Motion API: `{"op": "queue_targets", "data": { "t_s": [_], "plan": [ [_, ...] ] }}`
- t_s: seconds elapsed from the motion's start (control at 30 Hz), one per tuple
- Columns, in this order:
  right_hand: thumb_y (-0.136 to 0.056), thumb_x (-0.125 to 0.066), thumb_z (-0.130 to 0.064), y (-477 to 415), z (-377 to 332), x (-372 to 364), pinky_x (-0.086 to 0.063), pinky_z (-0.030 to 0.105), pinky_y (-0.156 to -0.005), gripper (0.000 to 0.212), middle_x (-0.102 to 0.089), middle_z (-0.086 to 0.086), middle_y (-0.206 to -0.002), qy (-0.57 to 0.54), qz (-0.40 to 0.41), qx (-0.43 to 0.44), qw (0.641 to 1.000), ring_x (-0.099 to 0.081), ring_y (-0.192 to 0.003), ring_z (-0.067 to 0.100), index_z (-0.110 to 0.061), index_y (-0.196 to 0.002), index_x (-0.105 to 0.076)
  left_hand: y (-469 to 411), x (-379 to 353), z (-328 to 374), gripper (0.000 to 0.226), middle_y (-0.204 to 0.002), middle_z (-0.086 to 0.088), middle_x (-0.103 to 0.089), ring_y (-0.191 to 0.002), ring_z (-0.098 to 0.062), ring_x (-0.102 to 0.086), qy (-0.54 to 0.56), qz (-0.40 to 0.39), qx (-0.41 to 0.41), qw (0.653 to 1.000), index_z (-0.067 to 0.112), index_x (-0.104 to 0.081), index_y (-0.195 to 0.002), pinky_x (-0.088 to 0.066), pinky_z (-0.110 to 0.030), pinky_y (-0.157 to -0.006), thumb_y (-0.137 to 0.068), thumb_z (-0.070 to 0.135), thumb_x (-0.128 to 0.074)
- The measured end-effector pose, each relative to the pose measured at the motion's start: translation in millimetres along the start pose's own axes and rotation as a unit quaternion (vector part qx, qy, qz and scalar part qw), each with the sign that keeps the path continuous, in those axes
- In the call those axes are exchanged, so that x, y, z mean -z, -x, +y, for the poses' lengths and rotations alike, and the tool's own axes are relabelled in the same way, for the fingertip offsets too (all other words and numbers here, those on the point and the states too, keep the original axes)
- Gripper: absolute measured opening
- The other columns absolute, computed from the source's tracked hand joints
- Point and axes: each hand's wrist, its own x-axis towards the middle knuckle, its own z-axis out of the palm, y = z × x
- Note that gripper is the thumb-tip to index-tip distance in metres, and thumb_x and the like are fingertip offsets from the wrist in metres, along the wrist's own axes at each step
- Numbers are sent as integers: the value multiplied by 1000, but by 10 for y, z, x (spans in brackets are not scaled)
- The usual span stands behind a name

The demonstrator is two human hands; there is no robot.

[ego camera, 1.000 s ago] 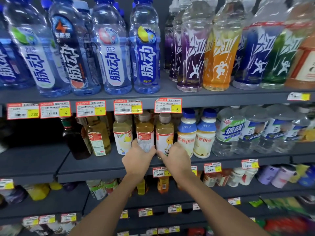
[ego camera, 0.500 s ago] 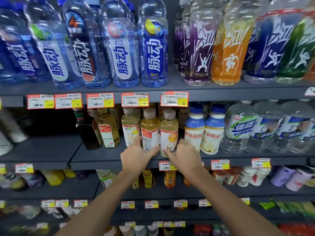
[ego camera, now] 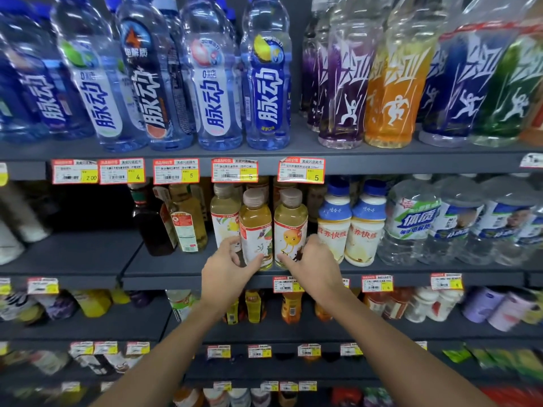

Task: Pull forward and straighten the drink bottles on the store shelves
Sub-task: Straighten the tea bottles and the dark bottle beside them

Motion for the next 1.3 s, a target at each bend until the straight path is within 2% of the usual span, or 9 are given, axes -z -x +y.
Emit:
{"op": "queue_targets", "data": {
  "t_s": [0.07, 0.17, 0.27, 0.47, 0.67, 0.8, 0.9, 1.07, 1.3],
  "plan": [
    [-81, -67, -64, 34, -34, -20, -43, 25, -56, 62, -65, 4, -93, 35, 22, 7, 999, -68, -85, 22, -13, -106, -43, 112, -127, 101, 68, -95, 16, -55, -83, -3, -60, -10, 41, 13, 999, 30, -47, -122, -47, -23, -62, -72, 69, -72],
    [-83, -63, -67, 60, -58, -19, -40, 25, -56, 64, -64, 5, -95, 48, 20, 9, 999, -67, -87, 23, -13, -108, -41, 166, -297, 233, 81, -120, 2, -52, -105, -17, -59, -20, 70, 40, 997, 18, -45, -128, -56, -41, -81, -70, 65, -77],
    [-88, -60, -59, 88, -23, -27, -45, 29, -61, 56, -64, 4, -99, 48, -20, 23, 998, -67, -91, 24, -14, -116, -39, 157, -364, 280, 82, -121, -4, -56, -113, -24, -57, -3, 90, 45, 995, 13, -47, -131, -52, -47, -92, -71, 55, -83],
    [-84, -72, -45, 112, 20, -1, -49, 26, -63, 52, -65, 2, -102, -27, -29, -2, 999, -66, -91, 21, -19, -115, -40, 101, -348, 249, 76, -123, -2, -58, -115, -21, -57, 39, 49, 31, 998, 14, -48, -133, -51, -47, -95, -73, 46, -84],
    [-84, -71, -53, 146, 27, 9, -39, 23, -55, 56, -62, -1, -87, 8, 20, -24, 999, -67, -80, 21, -19, -104, -32, 6, -98, 151, 72, -117, 25, -61, -110, 14, -54, 127, -97, -7, 987, 32, -45, -133, -46, -7, -90, -73, 36, -84],
    [-84, -67, -61, 104, 65, 65, -47, 26, -59, 60, -66, 3, -93, 41, -4, 7, 999, -68, -85, 22, -14, -109, -39, 39, -126, 157, 81, -123, 16, -55, -114, 0, -54, 104, -49, -10, 993, 26, -44, -136, -47, -17, -92, -71, 52, -84],
    [-87, -67, -54, 68, 83, 79, -53, 30, -71, 54, -65, 4, -103, 40, -40, 26, 998, -66, -95, 22, -14, -114, -45, 29, -187, 180, 77, -127, 8, -54, -119, -9, -52, 78, -34, -12, 996, 22, -44, -136, -50, -33, -100, -75, 46, -84],
    [-83, -73, -52, 10, 102, 103, -51, 30, -72, 54, -64, 4, -104, 42, -42, 22, 998, -65, -97, 23, -15, -110, -46, -57, -124, 119, 67, -127, 20, -55, -114, 7, -48, 73, -94, -34, 992, 27, -42, -142, -39, -18, -102, -85, 29, -78],
    [-88, -63, -59, -138, 167, 150, -50, 34, -76, 51, -65, 7, -104, 180, -131, 77, 972, -62, -96, 24, -12, -107, -60, -141, -60, 49, 70, -125, 13, -60, -110, -3, -54, 6, -162, -34, 986, 28, -49, -134, -45, -24, -97, -75, 35, -86]
  ]
}}
